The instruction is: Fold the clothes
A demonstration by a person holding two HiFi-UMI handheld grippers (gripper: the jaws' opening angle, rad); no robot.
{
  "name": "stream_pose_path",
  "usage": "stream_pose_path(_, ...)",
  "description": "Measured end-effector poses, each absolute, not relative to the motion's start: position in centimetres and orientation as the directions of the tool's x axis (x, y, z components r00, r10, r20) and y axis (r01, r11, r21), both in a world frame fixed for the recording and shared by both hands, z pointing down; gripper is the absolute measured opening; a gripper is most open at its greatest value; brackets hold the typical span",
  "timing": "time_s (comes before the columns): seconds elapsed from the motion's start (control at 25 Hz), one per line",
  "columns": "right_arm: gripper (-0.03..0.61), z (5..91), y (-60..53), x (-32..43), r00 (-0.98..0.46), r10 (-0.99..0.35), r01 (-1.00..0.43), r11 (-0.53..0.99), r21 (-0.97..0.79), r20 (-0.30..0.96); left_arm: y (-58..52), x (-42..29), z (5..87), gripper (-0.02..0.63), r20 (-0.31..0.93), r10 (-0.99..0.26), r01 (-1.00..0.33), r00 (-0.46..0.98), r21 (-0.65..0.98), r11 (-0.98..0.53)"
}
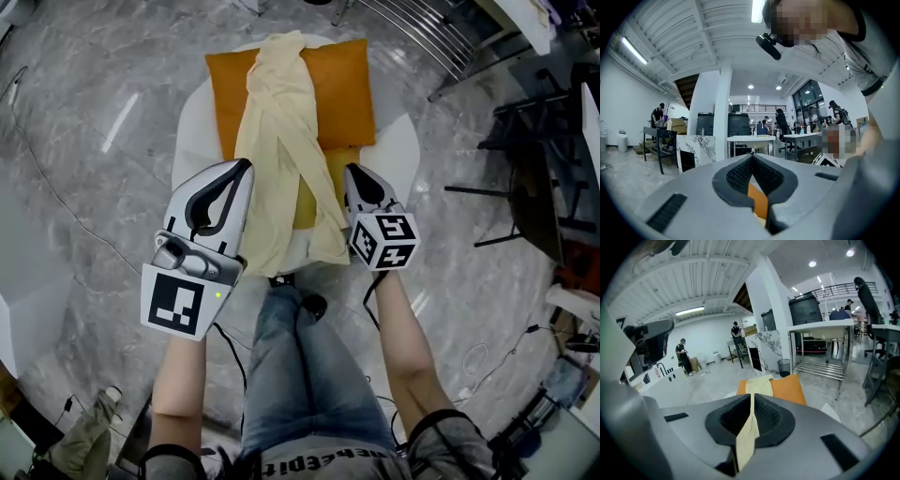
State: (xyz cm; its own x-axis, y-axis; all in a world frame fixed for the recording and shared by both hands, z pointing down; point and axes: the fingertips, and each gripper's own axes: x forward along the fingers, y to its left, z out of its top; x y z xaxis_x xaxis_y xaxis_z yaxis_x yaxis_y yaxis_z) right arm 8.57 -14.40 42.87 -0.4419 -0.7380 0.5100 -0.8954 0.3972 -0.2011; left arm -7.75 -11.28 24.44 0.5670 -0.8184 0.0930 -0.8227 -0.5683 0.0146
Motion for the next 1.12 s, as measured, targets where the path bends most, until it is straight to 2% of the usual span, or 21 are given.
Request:
stream_pose_path(0.48,0.055,62.7,-7.0,13.2,-0.442,-0.599,-0.893,0.361,-0.268,0.667,-10.4,-4.0,37.7,0.003,0.12,-0.785,-0.792,0.608,0.02,-0.61)
stream_pose_path(0.68,0.078,70.2,-5.1,15.0,-0.41,-0.561,-0.911,0.287,-0.295,0.719,-9.8,-2.7,42.2,0.003,0.135,-0.769,-0.779,0.624,0.037,-0.626)
stream_pose_path(0.88,0.109,75.4,-4.7,16.2,-0.377,-0.533,-0.926,0.237,-0.293,0.757,-9.4,-2.0,45.6,0.003,0.177,-0.744,-0.76,0.644,0.037,-0.649)
stream_pose_path(1.12,0.144,79.3,-5.3,15.6,-0.38,-0.494,-0.922,0.271,-0.277,0.782,-10.6,-1.2,47.4,0.003,0.189,-0.727,-0.743,0.66,0.019,-0.669)
